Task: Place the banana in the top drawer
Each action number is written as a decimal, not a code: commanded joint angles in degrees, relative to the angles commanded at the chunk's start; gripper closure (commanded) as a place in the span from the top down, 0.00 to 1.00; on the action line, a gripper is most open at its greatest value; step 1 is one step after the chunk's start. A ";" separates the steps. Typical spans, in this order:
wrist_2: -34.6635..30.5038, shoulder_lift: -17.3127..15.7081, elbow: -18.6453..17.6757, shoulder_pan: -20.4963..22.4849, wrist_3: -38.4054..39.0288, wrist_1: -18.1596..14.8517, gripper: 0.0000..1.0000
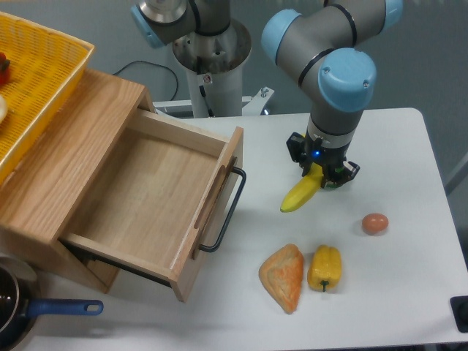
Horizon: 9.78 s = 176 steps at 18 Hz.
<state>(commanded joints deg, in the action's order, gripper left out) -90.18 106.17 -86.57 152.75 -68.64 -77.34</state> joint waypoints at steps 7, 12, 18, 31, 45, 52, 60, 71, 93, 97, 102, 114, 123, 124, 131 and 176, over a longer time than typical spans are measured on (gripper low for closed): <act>-0.18 -0.09 1.05 0.18 0.53 -0.09 0.37; -0.35 0.00 1.76 -0.17 0.97 -0.17 0.37; -1.14 -0.87 2.11 -0.44 3.78 -3.24 0.37; -0.18 -9.57 3.25 -1.23 6.06 -18.27 0.37; 7.38 -17.14 4.48 -1.49 8.16 -26.01 0.38; 11.24 -16.52 4.83 -4.83 15.63 -25.49 0.38; 12.39 -15.12 5.01 -8.43 25.82 -22.16 0.38; 12.13 -10.46 7.12 -15.11 35.77 -15.82 0.38; 11.78 -3.95 9.23 -20.57 41.31 -11.16 0.39; 11.87 -4.04 8.53 -20.65 41.40 -11.16 0.39; 11.95 -4.04 7.65 -21.18 41.48 -11.16 0.39; 11.95 -3.78 6.15 -22.50 41.57 -11.07 0.41; 11.95 -3.16 5.27 -23.47 41.57 -11.07 0.42; 11.87 -2.99 5.27 -23.47 41.66 -11.07 0.42; 11.87 -2.90 5.10 -23.47 41.57 -10.72 0.43; 11.69 -2.64 3.16 -23.82 41.13 -8.97 0.65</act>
<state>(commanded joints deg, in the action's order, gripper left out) -78.49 103.54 -83.41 128.94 -27.51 -86.31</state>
